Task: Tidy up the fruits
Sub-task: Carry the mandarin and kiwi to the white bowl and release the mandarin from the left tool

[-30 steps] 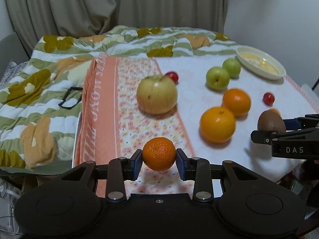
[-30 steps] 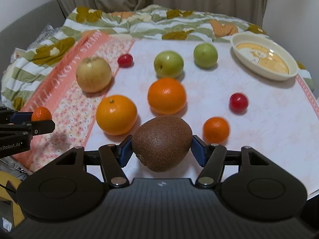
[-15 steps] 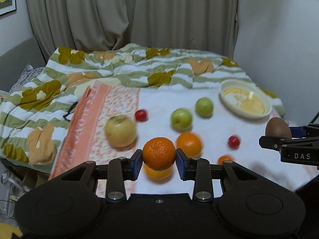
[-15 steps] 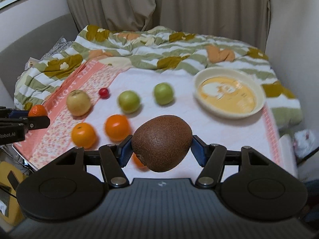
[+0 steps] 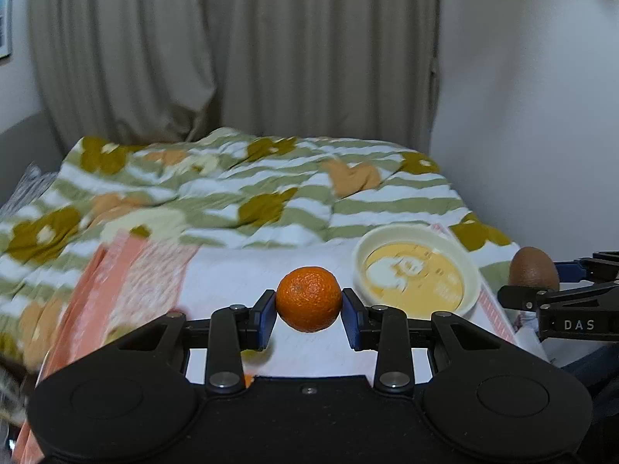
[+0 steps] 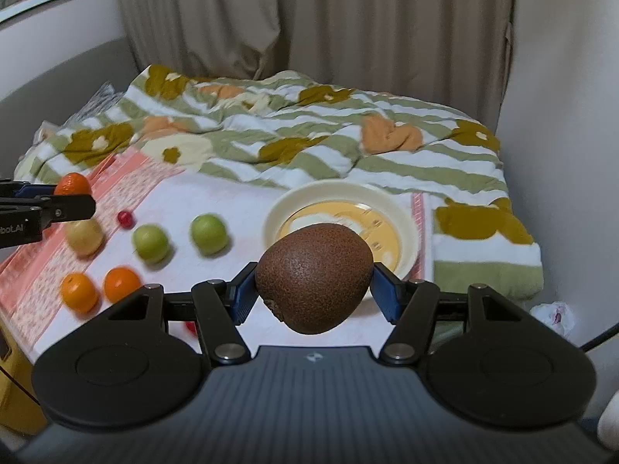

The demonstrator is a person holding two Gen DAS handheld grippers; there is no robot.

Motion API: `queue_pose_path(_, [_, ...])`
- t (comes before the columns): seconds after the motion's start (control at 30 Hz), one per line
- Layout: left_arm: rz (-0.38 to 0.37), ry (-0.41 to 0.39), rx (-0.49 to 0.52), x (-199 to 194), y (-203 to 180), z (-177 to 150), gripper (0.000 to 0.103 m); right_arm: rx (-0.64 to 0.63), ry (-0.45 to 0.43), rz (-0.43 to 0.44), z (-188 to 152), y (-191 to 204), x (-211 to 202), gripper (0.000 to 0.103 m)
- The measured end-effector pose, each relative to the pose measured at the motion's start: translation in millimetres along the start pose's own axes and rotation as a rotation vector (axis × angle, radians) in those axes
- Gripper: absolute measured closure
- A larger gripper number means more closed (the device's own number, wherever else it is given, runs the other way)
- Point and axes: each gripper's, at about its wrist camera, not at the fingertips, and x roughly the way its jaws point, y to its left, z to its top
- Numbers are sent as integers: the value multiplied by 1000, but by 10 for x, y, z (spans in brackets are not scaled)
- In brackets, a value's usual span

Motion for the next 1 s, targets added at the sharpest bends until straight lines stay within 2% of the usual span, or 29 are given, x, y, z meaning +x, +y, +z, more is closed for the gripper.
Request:
queue_pose_path(0.23, [-74, 17, 77, 683, -297, 435, 63, 25, -7, -34, 348, -430, 338, 26])
queue_pose_path(0.5, [-145, 74, 165, 1553, -590, 711, 63, 69, 24, -62, 674, -782, 911, 26])
queue_pose_path(0.77, [-193, 171, 257, 2330, -808, 641, 63, 128, 67, -79, 721, -1024, 1392, 26])
queue_pose_path(1.0, [-223, 220, 358, 2729, -1071, 486, 63, 179, 102, -95, 640, -1157, 1567, 26])
